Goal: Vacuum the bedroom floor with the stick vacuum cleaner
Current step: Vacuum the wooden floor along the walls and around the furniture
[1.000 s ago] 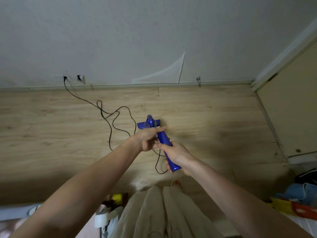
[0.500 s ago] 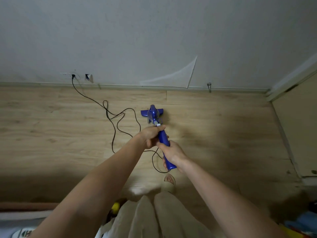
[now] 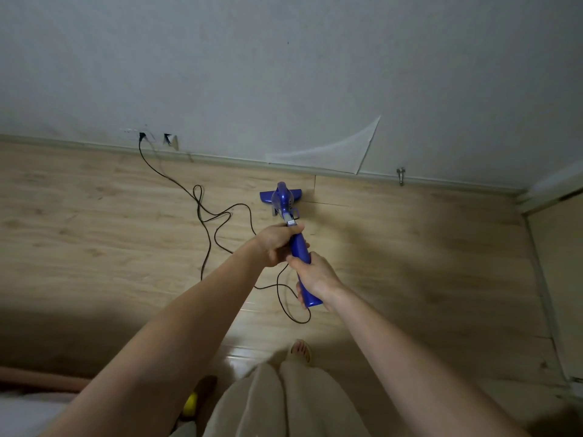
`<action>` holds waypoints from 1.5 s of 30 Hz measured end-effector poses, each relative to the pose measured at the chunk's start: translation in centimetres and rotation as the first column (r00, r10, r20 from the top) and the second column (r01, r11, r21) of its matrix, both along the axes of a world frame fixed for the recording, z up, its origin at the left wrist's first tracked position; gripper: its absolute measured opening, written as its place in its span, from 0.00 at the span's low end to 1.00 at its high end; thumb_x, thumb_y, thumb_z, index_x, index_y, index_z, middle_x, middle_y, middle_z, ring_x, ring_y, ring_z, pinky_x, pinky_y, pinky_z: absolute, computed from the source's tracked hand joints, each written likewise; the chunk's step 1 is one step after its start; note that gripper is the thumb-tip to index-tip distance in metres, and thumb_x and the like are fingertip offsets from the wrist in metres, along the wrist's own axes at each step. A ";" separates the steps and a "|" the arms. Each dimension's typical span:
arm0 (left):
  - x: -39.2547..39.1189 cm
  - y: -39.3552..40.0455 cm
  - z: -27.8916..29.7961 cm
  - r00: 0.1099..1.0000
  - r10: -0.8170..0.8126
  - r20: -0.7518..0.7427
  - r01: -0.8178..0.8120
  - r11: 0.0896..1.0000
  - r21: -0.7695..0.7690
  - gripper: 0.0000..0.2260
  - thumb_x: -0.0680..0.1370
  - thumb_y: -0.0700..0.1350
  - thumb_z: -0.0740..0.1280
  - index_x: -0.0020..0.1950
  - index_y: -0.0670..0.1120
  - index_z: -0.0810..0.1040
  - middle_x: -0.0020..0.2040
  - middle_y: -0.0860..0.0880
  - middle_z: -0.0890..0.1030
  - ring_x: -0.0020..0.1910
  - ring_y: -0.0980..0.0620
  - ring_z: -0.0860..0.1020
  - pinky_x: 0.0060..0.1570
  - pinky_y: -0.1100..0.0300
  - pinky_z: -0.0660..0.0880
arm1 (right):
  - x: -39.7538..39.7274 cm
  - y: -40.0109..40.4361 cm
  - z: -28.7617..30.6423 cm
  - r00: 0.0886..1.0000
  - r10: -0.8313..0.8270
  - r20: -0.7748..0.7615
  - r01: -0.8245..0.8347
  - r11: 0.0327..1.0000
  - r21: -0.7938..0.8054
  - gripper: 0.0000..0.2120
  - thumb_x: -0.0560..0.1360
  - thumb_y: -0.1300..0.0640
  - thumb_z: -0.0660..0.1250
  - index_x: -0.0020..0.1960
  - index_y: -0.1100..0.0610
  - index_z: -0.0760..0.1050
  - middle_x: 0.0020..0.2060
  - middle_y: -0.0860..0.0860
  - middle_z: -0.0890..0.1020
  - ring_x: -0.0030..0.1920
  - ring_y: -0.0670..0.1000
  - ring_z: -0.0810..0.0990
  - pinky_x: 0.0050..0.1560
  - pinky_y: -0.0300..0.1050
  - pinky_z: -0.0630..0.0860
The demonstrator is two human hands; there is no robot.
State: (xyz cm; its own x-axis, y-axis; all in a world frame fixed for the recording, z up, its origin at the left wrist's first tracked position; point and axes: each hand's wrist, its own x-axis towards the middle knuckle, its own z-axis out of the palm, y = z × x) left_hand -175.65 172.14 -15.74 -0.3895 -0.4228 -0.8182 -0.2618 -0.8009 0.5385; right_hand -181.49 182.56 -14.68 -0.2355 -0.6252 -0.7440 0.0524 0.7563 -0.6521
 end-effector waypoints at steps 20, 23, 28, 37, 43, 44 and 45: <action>-0.6 -0.5 -0.3 1.000 0.017 0.021 -0.016 1.000 -0.021 0.14 0.80 0.42 0.65 0.64 0.40 0.71 0.45 0.43 0.75 0.41 0.49 0.78 0.41 0.55 0.76 | -0.8 -0.6 -0.2 1.000 -0.004 -0.014 0.005 0.999 0.036 0.13 0.80 0.48 0.61 0.56 0.58 0.69 0.30 0.54 0.75 0.23 0.50 0.73 0.22 0.38 0.70; 0.0 0.1 0.5 1.000 -0.005 0.024 0.006 1.000 -0.015 0.11 0.80 0.41 0.64 0.61 0.41 0.71 0.46 0.42 0.75 0.41 0.49 0.78 0.38 0.57 0.76 | -0.2 0.1 0.7 1.000 -0.008 0.002 0.008 0.999 0.040 0.11 0.80 0.49 0.61 0.54 0.57 0.69 0.29 0.54 0.74 0.23 0.50 0.72 0.22 0.37 0.69; 1.9 1.8 1.5 0.999 -0.041 0.029 0.041 0.999 -0.006 0.10 0.81 0.41 0.63 0.60 0.41 0.69 0.44 0.41 0.76 0.39 0.48 0.77 0.35 0.57 0.76 | 1.8 1.8 2.0 1.000 -0.011 0.025 0.010 0.999 0.049 0.10 0.80 0.49 0.61 0.49 0.57 0.68 0.28 0.54 0.73 0.22 0.51 0.72 0.22 0.38 0.69; 7.3 6.1 2.9 0.994 -0.099 0.037 0.099 0.995 0.022 0.12 0.80 0.43 0.64 0.59 0.38 0.69 0.45 0.41 0.76 0.39 0.49 0.77 0.24 0.61 0.78 | 7.4 6.3 4.6 0.998 -0.048 0.050 0.044 0.997 0.068 0.10 0.80 0.50 0.62 0.47 0.57 0.68 0.29 0.54 0.73 0.23 0.50 0.71 0.21 0.35 0.69; 10.4 9.2 3.8 0.990 -0.134 0.050 0.133 0.991 0.030 0.14 0.79 0.43 0.65 0.61 0.37 0.70 0.43 0.41 0.77 0.38 0.49 0.77 0.23 0.62 0.77 | 10.8 9.6 6.1 0.995 -0.075 0.073 0.070 0.995 0.067 0.10 0.79 0.52 0.63 0.51 0.59 0.69 0.29 0.55 0.73 0.24 0.50 0.72 0.22 0.36 0.70; 10.9 9.8 4.0 0.989 -0.143 0.048 0.141 0.989 0.036 0.13 0.79 0.43 0.65 0.59 0.37 0.70 0.43 0.41 0.77 0.37 0.49 0.77 0.24 0.62 0.77 | 11.2 10.2 6.3 0.994 -0.077 0.074 0.072 0.995 0.069 0.10 0.79 0.52 0.63 0.51 0.59 0.69 0.29 0.54 0.73 0.24 0.50 0.72 0.22 0.37 0.70; 11.3 10.3 4.3 0.987 -0.151 0.047 0.149 0.988 0.042 0.11 0.80 0.43 0.65 0.57 0.37 0.70 0.42 0.41 0.77 0.37 0.48 0.77 0.26 0.60 0.78 | 11.6 10.7 6.4 0.994 -0.078 0.073 0.073 0.995 0.070 0.10 0.79 0.52 0.63 0.52 0.59 0.69 0.29 0.54 0.72 0.23 0.50 0.72 0.22 0.37 0.70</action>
